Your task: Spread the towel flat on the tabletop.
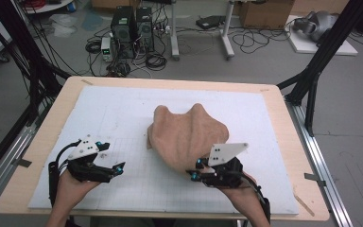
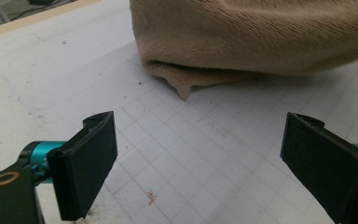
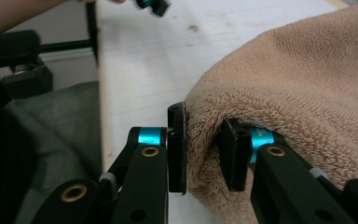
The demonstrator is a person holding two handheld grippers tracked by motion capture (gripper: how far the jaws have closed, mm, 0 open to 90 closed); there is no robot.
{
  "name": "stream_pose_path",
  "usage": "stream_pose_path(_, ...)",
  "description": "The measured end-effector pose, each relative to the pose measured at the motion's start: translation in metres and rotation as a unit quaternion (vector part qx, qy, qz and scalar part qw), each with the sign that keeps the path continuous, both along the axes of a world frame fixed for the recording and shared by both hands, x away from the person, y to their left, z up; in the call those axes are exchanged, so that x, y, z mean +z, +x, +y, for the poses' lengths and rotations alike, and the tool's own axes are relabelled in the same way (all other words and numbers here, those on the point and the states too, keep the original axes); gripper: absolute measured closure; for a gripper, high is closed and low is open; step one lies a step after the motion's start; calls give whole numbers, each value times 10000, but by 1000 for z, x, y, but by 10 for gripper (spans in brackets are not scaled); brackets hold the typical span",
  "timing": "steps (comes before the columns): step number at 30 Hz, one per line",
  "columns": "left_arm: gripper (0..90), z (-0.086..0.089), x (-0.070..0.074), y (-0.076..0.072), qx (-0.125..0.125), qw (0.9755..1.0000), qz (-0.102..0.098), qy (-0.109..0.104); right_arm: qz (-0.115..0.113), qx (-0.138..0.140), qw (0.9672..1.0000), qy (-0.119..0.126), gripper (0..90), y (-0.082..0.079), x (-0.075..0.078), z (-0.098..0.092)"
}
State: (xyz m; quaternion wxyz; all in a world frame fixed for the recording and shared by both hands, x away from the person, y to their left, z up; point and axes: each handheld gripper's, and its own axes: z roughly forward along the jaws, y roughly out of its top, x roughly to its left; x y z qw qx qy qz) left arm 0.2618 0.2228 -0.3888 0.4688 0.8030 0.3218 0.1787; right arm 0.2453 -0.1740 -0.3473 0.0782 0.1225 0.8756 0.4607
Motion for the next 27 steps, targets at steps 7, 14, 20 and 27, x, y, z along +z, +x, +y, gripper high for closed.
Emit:
stream_pose_path(7, 123, -7, 1, 3, -87, 10000, 29, 38, 156, -89, 9998, -58, 653, -8, -17, -8)
stream_pose_path(14, 158, -11, 1, 8, -165, 9998, 93, 23, 145, -435, 9989, 115, 471, -11, -14, -21)
stream_pose_path(20, 178, -18, 1, 11, -252, 9997, 68, 3, 137, -1040, 9940, 323, 402, 0, -9, -42)
stream_pose_path(27, 197, -31, 0, 20, -357, 9993, 97, 60, 310, -1563, 9869, 243, 326, 35, -26, -44)
